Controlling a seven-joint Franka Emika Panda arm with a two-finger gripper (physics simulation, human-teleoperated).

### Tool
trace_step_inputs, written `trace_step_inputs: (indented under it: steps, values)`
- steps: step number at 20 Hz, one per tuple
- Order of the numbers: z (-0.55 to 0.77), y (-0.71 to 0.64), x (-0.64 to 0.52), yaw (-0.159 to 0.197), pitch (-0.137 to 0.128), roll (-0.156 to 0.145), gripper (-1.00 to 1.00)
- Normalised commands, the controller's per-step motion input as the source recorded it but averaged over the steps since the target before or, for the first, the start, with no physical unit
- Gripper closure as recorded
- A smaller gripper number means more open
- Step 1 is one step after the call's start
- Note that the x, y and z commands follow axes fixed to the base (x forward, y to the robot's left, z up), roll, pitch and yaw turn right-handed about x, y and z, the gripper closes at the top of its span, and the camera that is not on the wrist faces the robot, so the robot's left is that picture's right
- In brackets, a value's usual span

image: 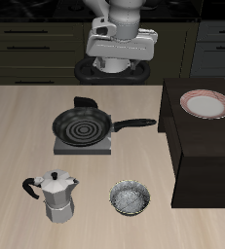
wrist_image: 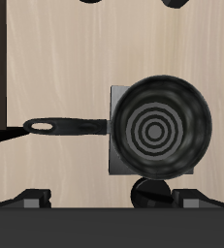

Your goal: Place the bowl on the plate

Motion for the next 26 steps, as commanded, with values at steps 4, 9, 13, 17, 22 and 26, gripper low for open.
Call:
trace_step_inputs:
  steps: [4,9,13,17,22,26]
  values:
    - [-0.01,0.07,0.29,0.008,0.01,-0.004,-1.0]
    - [-0.04,0.06,0.29,-0.001,0.016,-0.014,-1.0]
    - [0.03,0.04,0.29,-0.021,0.011,-0.027,-1.0]
    - [0.0,0.07,0.24,0.001,0.022,0.005,-1.0]
    - [-0.03,0.12,0.21,0.004,0.008,0.002,-1.0]
    - [0.03,0.05,0.3,-0.018,0.001,-0.039,-1.0]
